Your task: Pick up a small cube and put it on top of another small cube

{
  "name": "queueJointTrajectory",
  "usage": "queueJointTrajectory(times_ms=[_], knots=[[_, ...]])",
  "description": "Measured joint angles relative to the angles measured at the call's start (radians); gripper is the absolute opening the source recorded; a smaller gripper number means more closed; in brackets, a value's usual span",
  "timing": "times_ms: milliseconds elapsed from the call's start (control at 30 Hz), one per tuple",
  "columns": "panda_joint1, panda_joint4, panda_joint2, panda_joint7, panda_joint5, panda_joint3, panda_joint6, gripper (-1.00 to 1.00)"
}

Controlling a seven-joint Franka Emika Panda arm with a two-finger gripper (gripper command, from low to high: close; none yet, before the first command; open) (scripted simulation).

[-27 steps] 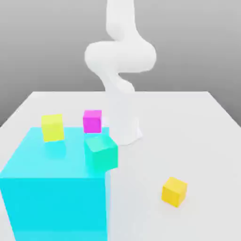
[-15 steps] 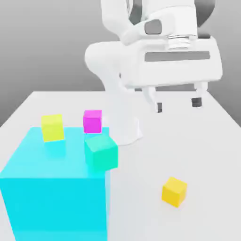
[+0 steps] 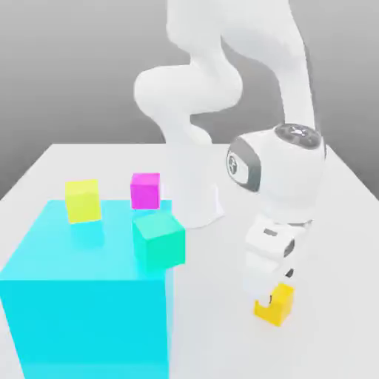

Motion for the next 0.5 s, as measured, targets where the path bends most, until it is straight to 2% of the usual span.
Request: queueJointTrajectory(times_ms=[233, 500], knots=[[0.001, 0.001, 0.009, 0.004, -0.004, -0.001, 0.006, -1.0], [-0.018, -0.019, -0.225, -0.053, 0.046, 0.035, -0.202, -1.0]])
